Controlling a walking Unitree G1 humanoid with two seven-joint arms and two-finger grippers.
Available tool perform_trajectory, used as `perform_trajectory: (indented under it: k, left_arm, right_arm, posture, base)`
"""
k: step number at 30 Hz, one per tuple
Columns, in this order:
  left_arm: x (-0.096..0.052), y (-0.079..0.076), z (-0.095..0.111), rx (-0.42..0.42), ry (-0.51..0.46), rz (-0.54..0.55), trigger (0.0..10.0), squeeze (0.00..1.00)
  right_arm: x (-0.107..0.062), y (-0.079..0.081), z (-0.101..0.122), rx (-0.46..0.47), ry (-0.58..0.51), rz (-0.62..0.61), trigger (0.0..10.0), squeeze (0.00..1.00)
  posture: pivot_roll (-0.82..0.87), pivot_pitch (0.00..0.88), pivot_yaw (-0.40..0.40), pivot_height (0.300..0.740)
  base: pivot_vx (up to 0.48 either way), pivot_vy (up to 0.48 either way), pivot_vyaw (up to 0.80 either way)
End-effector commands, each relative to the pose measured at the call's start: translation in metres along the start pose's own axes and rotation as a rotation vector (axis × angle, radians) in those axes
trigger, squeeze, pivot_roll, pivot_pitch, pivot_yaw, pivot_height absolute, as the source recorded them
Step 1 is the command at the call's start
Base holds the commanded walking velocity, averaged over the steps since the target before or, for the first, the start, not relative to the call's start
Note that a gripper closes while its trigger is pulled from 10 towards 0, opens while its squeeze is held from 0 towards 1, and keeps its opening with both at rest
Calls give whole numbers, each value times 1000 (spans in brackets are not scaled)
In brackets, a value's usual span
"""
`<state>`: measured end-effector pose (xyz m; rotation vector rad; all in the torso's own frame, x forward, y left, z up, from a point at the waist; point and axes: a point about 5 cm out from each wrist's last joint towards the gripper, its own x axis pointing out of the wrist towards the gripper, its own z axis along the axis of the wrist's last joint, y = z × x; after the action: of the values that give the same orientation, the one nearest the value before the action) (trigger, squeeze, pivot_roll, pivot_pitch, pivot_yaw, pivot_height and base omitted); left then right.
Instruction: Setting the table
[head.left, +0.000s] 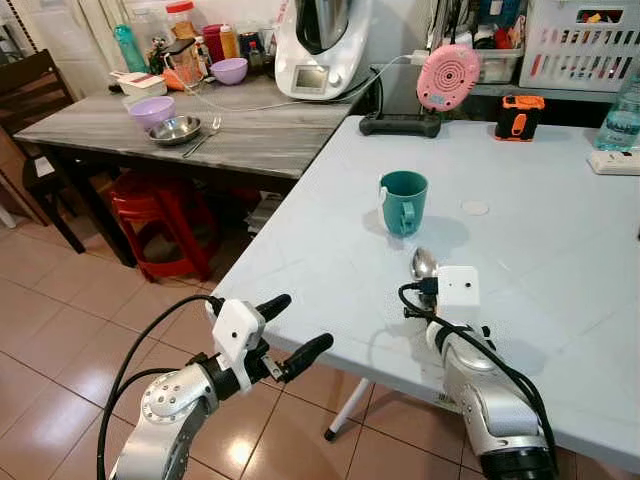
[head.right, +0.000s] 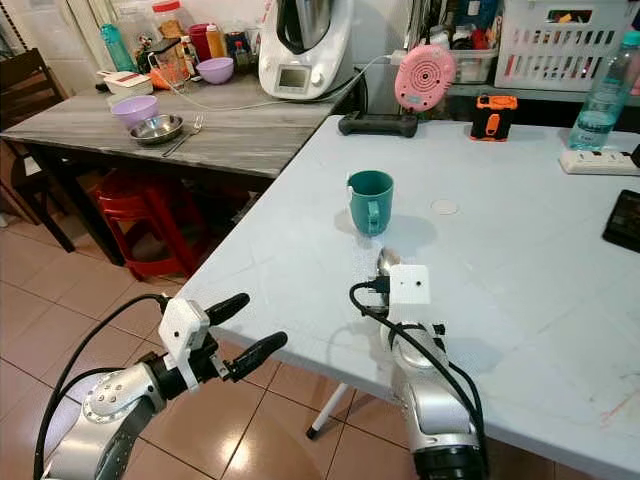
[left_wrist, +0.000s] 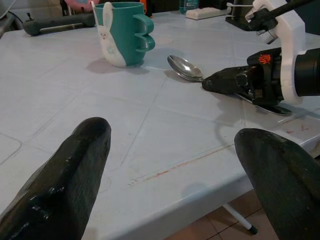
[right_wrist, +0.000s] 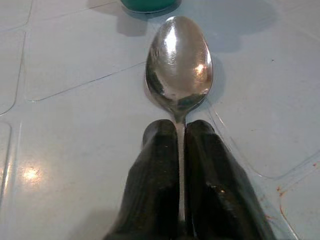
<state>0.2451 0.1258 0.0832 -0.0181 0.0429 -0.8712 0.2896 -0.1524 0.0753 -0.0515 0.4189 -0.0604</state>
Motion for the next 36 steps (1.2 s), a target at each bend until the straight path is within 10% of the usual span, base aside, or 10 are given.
perform_trajectory:
  k: [1,19,21,22,36]
  left_arm:
    - [-3,3,3,25,13,-1,10000,0]
    - [1,5,6,20,-29,8,10000,0]
    - [2,9,6,14,-36,55,10000,0]
    - [2,13,7,6,-43,102,10000,0]
    - [1,63,16,-48,-80,560,10000,0]
  right_arm:
    - [-3,-7,-44,-7,200,-29,0,0]
    - [-14,-24,0,178,-31,-87,0,0]
    - [-16,-28,8,189,-70,-99,2824,0]
    - [-16,-28,9,186,-65,-94,10000,0]
    - [-28,-27,47,56,-369,-90,10000,0]
  posture:
    - [-118,0,130,740]
    - [-129,0,128,740]
    - [-131,0,127,740]
    - [-132,0,127,740]
    - [-137,0,113,740]
  base:
    - [0,0,0]
    - [0,0,0]
    - [0,0,0]
    - [0,0,0]
    - [0,0,0]
